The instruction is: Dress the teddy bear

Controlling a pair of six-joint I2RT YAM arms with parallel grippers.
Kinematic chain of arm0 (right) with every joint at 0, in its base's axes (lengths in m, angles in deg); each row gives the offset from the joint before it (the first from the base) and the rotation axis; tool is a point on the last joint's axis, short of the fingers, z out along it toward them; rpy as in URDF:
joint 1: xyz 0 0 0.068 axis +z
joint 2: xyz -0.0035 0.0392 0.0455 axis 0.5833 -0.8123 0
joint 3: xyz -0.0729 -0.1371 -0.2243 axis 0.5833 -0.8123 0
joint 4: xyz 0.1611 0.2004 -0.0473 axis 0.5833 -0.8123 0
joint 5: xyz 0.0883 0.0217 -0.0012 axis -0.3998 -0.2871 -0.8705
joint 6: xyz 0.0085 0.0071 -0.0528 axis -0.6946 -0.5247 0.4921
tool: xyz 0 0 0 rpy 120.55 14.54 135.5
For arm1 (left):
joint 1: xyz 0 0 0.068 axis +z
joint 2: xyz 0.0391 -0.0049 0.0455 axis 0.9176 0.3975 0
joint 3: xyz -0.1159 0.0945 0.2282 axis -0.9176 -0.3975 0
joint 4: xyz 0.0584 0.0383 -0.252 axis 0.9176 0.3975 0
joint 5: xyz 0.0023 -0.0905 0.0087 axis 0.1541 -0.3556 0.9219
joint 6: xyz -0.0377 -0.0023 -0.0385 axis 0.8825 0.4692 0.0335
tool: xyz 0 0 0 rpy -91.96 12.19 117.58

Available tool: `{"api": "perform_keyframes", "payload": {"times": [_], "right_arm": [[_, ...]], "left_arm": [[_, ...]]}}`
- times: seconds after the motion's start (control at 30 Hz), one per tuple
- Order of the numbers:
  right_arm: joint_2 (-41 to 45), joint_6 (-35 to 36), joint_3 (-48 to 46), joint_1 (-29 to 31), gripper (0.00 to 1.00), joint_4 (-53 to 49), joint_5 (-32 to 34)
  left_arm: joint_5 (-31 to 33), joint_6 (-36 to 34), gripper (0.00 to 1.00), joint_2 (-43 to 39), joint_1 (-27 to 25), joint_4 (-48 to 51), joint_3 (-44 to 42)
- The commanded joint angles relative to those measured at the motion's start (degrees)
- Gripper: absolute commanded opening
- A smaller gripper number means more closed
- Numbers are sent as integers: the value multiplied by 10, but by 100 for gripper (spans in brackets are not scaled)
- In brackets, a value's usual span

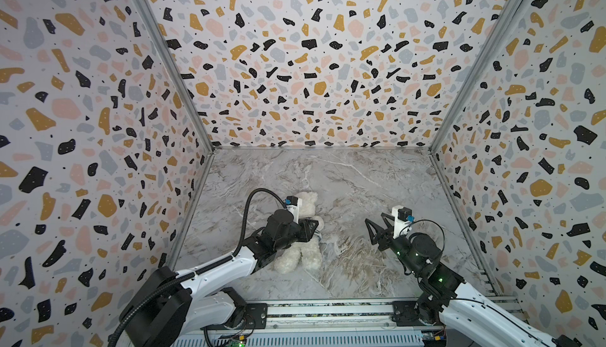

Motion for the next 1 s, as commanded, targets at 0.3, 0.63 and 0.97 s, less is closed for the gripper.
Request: {"api": "perform_keyframes", "payload": {"times": [0.3,0.63,0.97], "right_arm": [[52,22,6,-54,88,-61,117],[31,68,11,-147,99,-43,113],[30,109,-38,-260,100,60,55]], "left_arm": [[73,-63,94,-65,-1,75,47],[340,-61,100,-186,50,159,33],[489,-140,100,-211,150,77,-32]]}}
